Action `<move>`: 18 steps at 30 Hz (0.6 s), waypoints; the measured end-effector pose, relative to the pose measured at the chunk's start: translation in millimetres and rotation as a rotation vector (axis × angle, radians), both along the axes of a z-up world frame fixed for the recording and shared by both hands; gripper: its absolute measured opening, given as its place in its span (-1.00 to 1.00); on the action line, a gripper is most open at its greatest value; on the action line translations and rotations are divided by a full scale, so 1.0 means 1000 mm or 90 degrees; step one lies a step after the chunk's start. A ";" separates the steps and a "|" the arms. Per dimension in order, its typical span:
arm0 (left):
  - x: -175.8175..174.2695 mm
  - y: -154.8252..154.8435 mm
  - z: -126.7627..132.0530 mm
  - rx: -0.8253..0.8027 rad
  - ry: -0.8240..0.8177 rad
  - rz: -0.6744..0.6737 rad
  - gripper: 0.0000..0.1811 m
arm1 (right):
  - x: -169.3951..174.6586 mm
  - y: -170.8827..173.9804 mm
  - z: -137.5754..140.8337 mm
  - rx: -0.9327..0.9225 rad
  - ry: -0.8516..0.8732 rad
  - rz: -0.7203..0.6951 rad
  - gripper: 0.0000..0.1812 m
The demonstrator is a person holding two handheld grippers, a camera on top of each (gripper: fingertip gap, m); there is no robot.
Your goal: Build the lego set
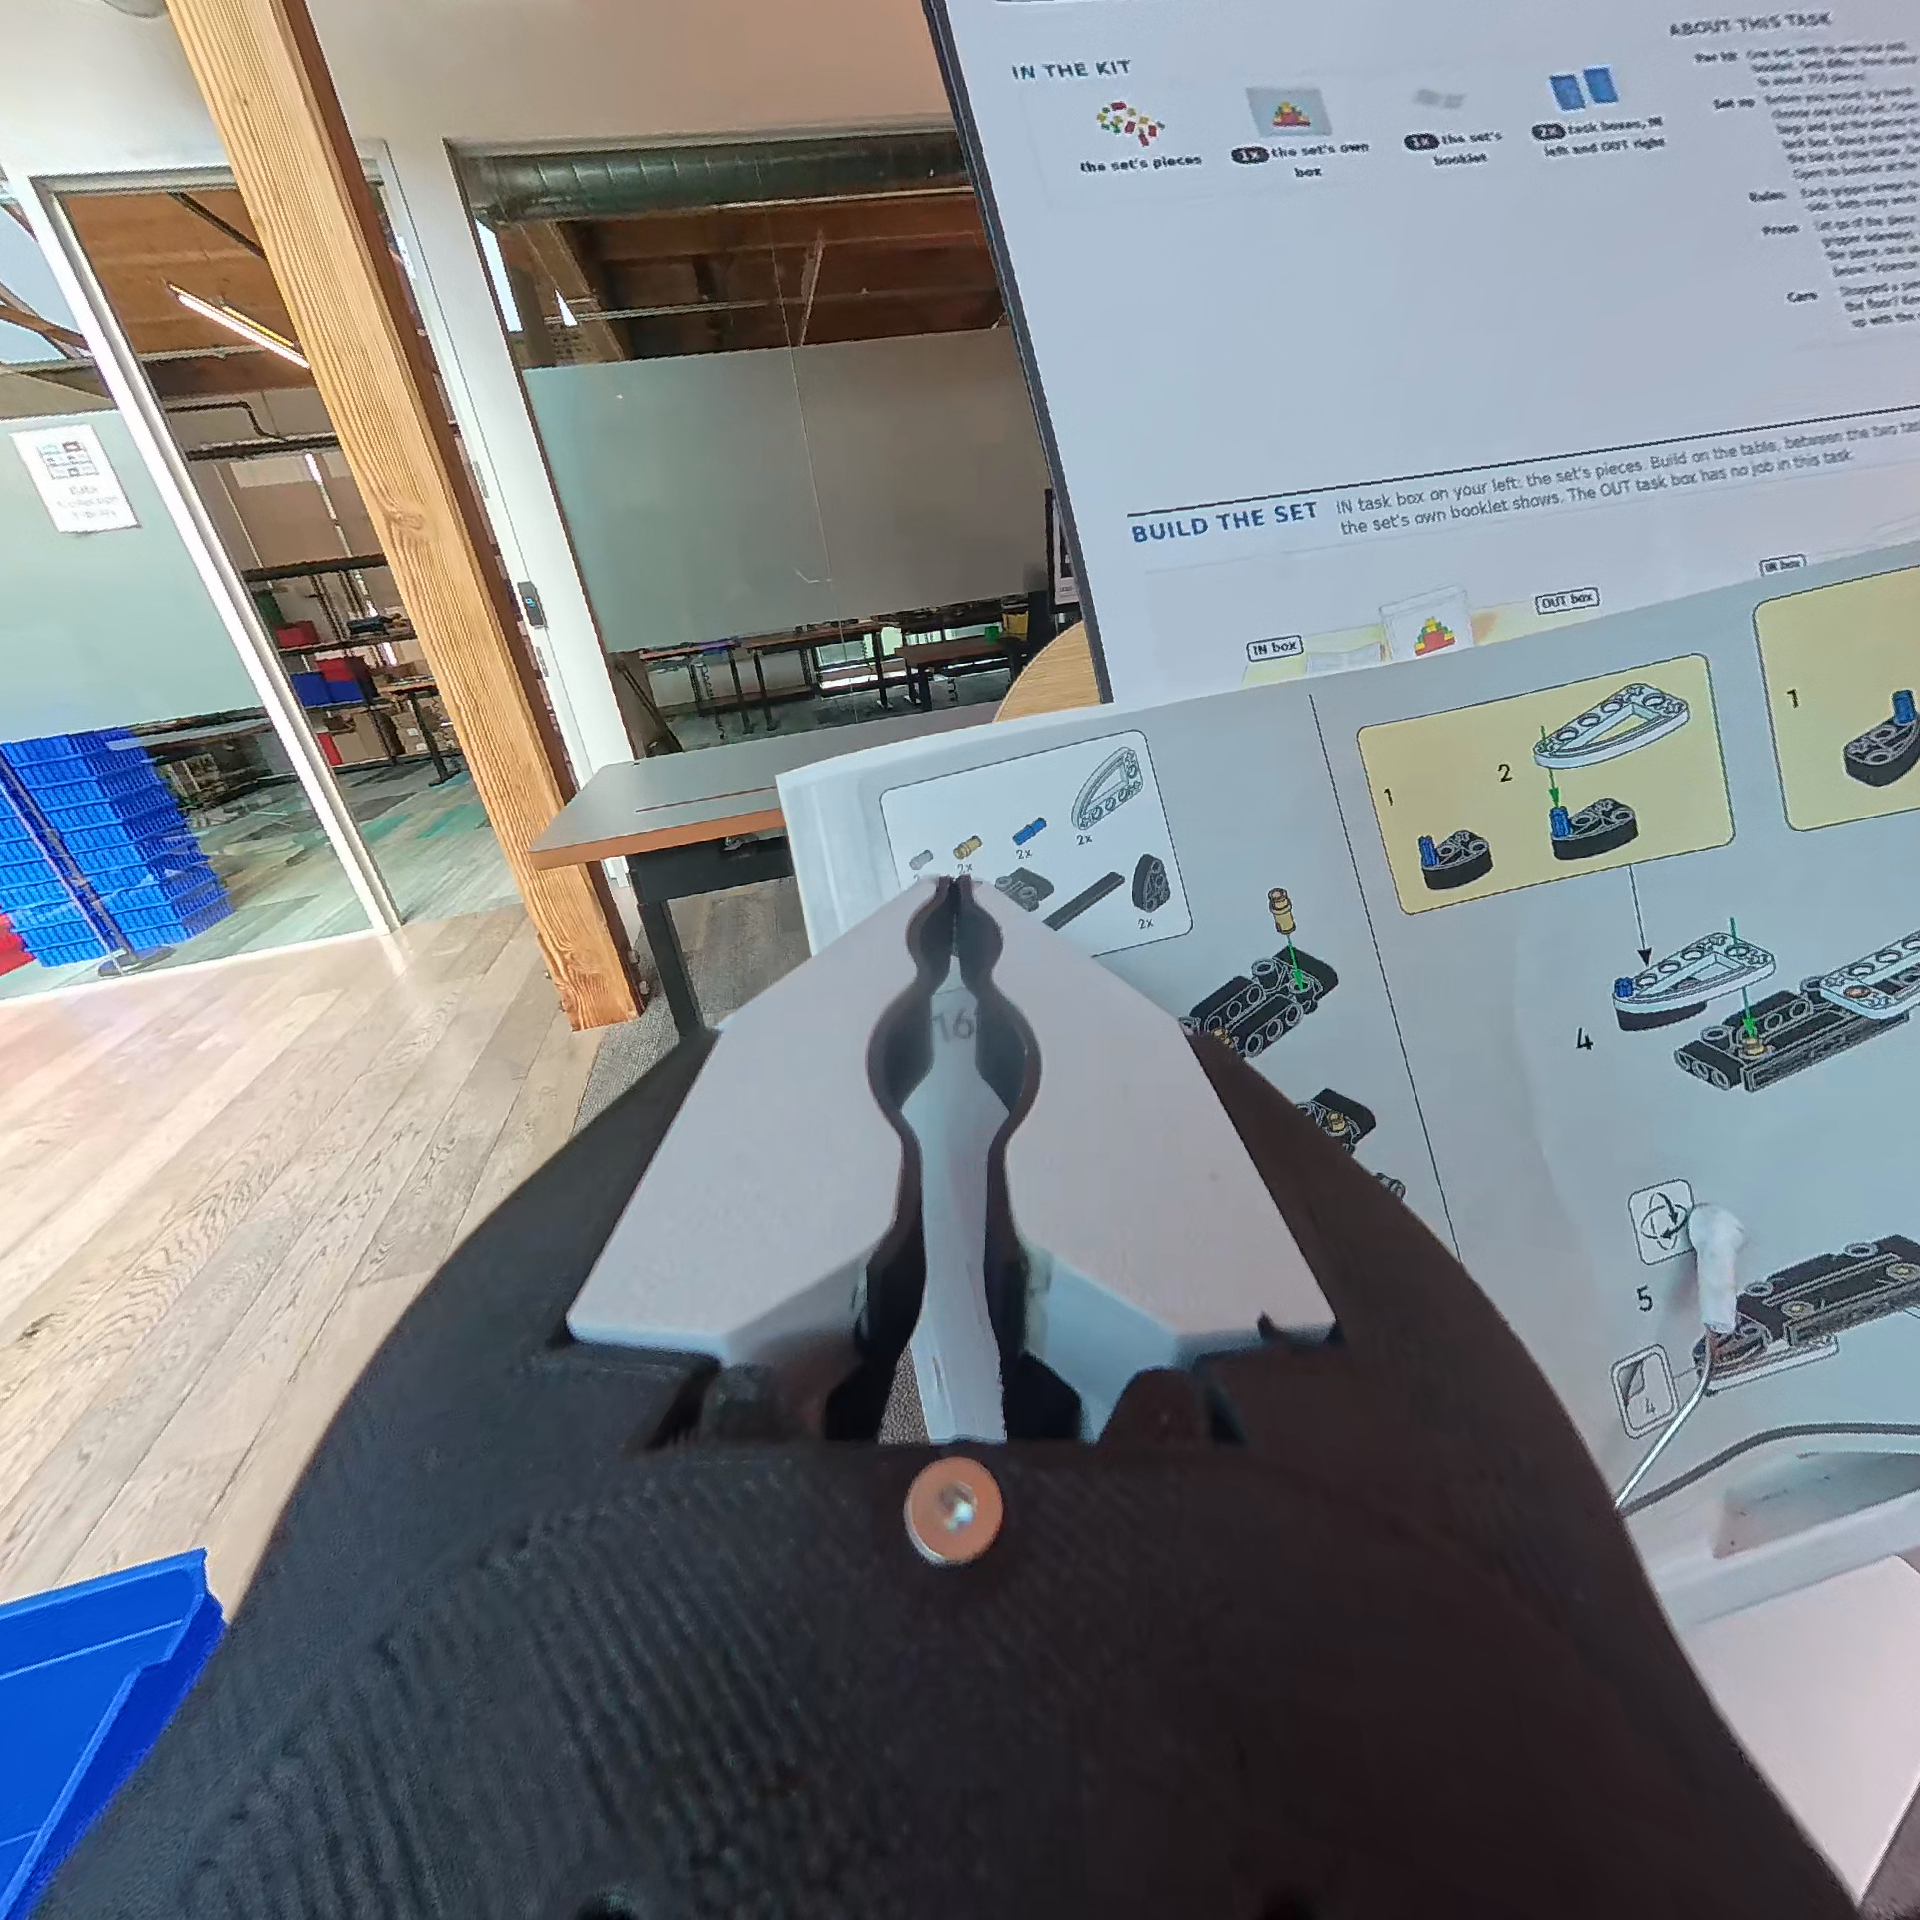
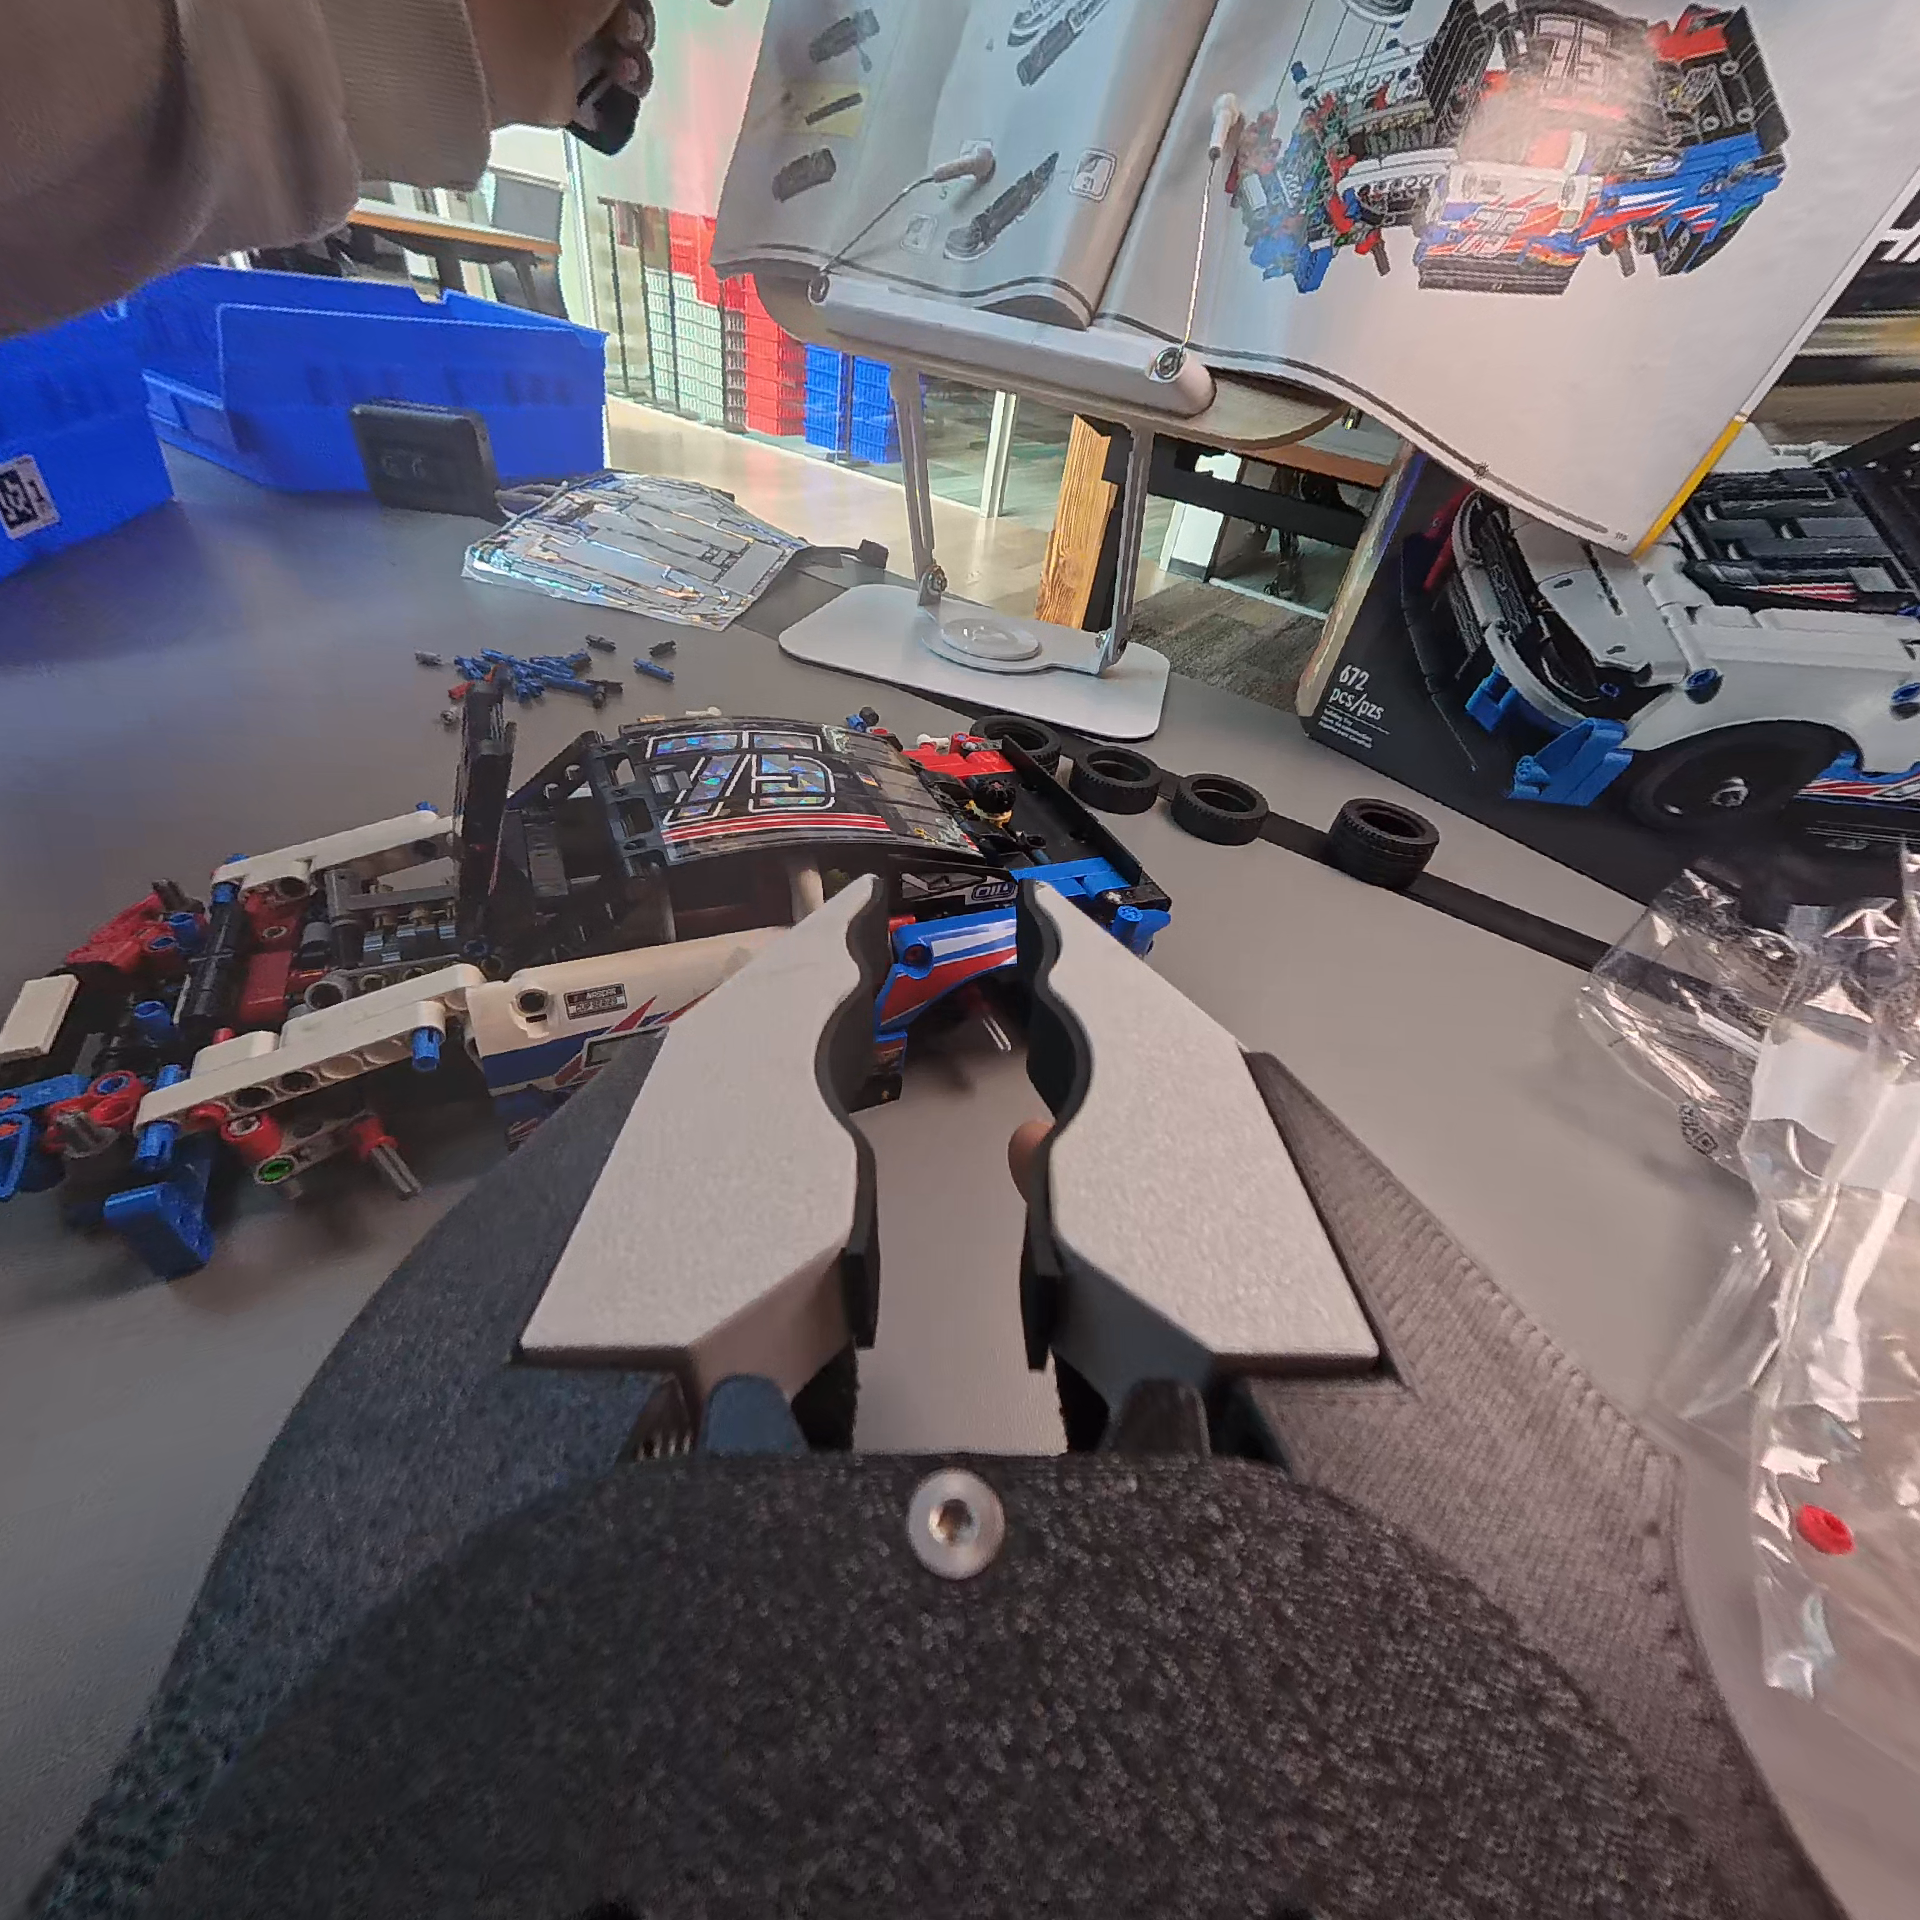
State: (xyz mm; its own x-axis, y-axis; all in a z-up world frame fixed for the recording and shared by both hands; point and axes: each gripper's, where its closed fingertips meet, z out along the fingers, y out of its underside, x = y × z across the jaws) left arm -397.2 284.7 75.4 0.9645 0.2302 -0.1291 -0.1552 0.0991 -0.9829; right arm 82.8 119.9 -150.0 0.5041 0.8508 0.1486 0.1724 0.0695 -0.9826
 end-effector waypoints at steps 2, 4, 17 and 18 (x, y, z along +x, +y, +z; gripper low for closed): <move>0.002 0.000 0.000 0.000 0.001 -0.003 -1.00 | 0.000 0.000 -0.001 0.000 -0.003 0.000 -0.78; 0.004 0.001 0.000 0.001 0.000 -0.007 -1.00 | 0.000 0.000 -0.002 0.001 -0.008 0.000 -0.79; 0.017 0.005 0.003 0.001 -0.012 -0.028 -1.00 | -0.003 -0.003 -0.006 0.017 -0.030 0.012 -0.82; 0.018 0.005 0.003 0.001 -0.013 -0.029 -1.00 | -0.003 -0.003 -0.006 0.018 -0.030 0.013 -0.82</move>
State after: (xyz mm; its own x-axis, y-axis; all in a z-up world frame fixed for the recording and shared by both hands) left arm -379.2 289.7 78.8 0.9764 0.1862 -0.1096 -0.1311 0.1073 -0.9855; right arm 79.5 116.6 -156.1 0.4788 0.8557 0.1964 0.2169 0.1014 -0.9709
